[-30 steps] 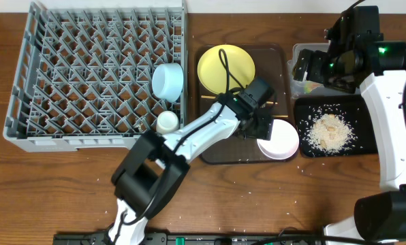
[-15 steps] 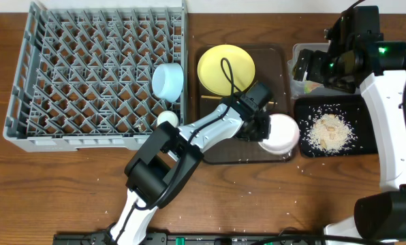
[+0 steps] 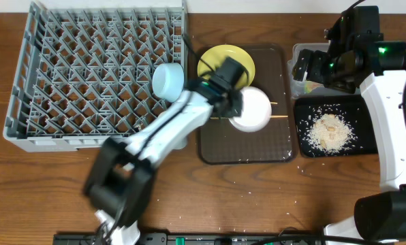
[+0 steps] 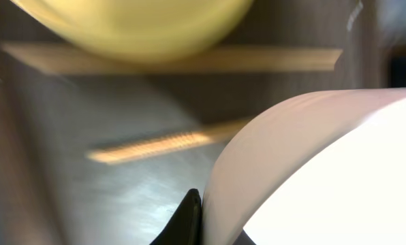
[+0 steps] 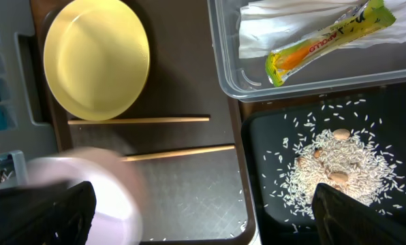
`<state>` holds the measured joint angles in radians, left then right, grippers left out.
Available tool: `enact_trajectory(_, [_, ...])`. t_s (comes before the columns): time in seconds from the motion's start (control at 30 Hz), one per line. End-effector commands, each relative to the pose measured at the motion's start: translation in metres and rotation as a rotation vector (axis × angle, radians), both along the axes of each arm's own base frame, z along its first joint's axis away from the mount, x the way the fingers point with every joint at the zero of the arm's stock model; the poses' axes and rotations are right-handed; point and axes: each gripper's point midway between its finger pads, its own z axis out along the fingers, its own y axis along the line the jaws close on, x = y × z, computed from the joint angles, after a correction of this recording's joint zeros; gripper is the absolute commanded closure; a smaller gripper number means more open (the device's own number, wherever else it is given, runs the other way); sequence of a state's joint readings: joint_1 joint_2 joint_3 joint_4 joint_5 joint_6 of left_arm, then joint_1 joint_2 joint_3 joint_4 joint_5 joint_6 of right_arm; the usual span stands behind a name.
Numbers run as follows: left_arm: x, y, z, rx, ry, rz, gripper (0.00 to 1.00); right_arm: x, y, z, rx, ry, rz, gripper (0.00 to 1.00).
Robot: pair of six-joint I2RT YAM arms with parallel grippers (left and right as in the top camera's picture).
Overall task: Sort waste into correct bins and load items into the dishwasher
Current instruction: 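Carry white bowl left and set it upright in the rack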
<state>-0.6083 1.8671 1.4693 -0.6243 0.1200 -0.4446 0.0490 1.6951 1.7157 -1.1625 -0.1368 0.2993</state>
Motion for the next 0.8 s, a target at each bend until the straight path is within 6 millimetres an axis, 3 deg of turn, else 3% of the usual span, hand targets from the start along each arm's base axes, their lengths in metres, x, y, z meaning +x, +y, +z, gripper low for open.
enact_trajectory(0.0, [0.042, 0.069, 0.065, 0.24, -0.312, 0.092, 0.92, 0.0, 0.003, 0.0, -0.012, -0.002, 0.014, 0.01])
enact_trajectory(0.23, [0.104, 0.171, 0.136, 0.596, -0.632, 0.345, 0.92, 0.0, 0.003, 0.0, -0.012, -0.002, 0.014, 0.01])
enact_trajectory(0.37, [0.131, 0.21, 0.159, 0.716, -0.747, 0.478, 0.92, 0.0, 0.003, 0.0, -0.012, -0.002, 0.014, 0.01])
enact_trajectory(0.43, [0.148, 0.225, 0.162, 0.789, -0.796, 0.512, 0.93, 0.0, 0.003, 0.0, -0.012, -0.002, 0.014, 0.01])
enact_trajectory(0.57, [0.163, 0.233, 0.158, 0.936, -0.828, 0.532, 0.93, 0.0, 0.003, 0.0, -0.012, -0.002, 0.014, 0.01])
enact_trajectory(0.77, [0.188, 0.236, 0.128, 1.132, -0.858, 0.552, 0.92, 0.0, 0.003, 0.0, -0.012, -0.002, 0.014, 0.01])
